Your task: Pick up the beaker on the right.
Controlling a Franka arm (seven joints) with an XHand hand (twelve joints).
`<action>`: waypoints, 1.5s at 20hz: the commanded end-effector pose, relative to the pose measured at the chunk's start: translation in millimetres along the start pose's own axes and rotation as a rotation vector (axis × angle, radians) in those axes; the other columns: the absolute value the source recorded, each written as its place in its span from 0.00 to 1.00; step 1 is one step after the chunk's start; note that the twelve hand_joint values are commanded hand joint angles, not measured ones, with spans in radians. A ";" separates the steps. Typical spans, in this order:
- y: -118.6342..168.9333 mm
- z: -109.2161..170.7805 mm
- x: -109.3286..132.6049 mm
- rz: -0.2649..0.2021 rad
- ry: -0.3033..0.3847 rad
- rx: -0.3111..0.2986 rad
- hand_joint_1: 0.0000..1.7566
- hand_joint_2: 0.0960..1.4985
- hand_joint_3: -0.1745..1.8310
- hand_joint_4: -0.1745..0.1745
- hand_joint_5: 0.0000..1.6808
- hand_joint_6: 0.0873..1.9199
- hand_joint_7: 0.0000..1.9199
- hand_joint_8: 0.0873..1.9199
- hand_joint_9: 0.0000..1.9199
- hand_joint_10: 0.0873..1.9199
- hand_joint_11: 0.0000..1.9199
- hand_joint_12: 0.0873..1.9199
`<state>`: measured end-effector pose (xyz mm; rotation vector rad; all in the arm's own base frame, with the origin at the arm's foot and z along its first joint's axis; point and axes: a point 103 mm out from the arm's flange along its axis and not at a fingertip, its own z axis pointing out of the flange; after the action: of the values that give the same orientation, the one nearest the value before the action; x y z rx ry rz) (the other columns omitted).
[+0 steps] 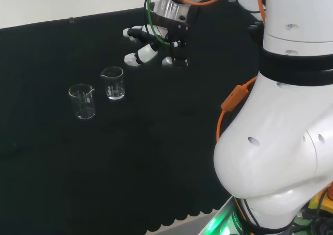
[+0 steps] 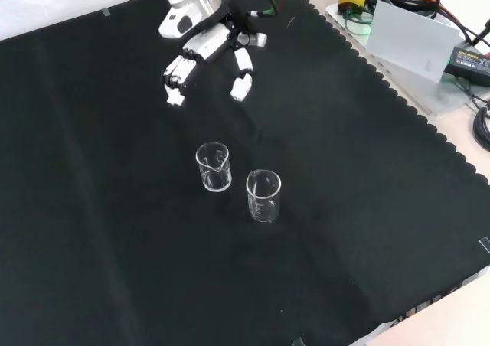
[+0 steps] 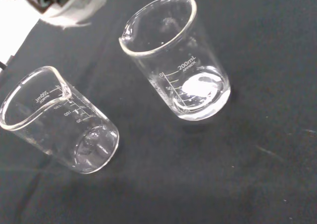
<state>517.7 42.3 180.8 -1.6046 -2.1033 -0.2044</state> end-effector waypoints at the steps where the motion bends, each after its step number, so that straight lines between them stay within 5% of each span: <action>1: 12.8 19.3 -1.6 -0.037 0.046 0.026 0.45 0.28 0.47 0.27 0.16 0.00 0.07 0.29 0.13 0.32 0.00 0.57; 30: 50.3 86.5 -20.8 -0.063 0.151 0.044 0.41 0.28 0.40 0.28 0.15 0.00 0.05 0.30 0.10 0.34 0.00 0.54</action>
<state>541.2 71.5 95.1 -1.4634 -2.0370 -0.2701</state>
